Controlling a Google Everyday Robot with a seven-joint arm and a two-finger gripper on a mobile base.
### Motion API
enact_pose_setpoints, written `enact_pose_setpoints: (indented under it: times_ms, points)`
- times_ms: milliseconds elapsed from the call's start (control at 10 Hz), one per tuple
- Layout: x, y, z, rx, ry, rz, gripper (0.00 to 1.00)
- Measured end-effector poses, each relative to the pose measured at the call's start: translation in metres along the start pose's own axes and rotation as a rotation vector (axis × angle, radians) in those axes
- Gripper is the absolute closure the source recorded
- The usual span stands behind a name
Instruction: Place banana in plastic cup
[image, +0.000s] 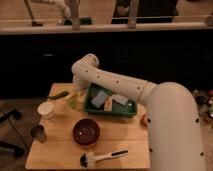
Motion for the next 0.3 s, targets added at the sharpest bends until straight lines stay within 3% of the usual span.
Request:
enact_pose_setpoints:
  times_ms: [100,300]
  points:
    - [-0.0066,-0.0017,0.0038,0.007,-0.023,-0.055,0.97]
    - [-0.0100,-0.0045,0.0074,0.020,-0.045,-0.138,1.00]
